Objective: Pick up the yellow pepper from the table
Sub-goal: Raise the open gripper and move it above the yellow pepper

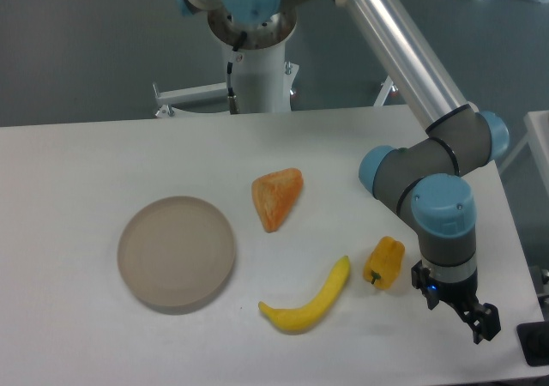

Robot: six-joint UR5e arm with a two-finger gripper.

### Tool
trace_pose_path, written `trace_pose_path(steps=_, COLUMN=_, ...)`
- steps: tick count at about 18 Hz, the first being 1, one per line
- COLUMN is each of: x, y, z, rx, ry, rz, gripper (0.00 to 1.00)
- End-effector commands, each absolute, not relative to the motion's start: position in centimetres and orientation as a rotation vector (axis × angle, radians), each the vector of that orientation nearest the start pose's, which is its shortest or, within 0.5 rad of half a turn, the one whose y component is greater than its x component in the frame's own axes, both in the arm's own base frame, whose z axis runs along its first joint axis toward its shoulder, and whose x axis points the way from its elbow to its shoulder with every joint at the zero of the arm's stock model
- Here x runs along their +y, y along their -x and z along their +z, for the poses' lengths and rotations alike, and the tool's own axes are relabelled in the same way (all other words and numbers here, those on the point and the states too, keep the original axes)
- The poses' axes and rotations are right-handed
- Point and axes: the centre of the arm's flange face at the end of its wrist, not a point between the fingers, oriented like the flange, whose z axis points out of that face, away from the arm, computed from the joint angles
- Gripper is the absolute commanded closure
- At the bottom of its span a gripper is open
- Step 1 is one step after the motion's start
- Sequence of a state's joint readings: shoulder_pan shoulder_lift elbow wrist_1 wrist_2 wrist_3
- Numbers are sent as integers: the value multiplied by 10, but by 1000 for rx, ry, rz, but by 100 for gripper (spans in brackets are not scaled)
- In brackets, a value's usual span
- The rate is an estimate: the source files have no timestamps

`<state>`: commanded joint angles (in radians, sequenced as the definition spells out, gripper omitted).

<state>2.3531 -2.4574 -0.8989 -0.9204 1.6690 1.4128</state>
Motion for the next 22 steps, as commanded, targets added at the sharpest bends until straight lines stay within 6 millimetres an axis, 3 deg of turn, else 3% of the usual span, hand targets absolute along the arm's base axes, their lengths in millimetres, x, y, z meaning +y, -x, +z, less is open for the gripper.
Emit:
trace_pose_path(steps=8, x=682, y=504, z=310, rx=888, ry=2828, rz=658, gripper=0)
trace_pose_path(steps=22, x=639, y=498, z=364, rx=863, ry=2877, rz=568, gripper=0)
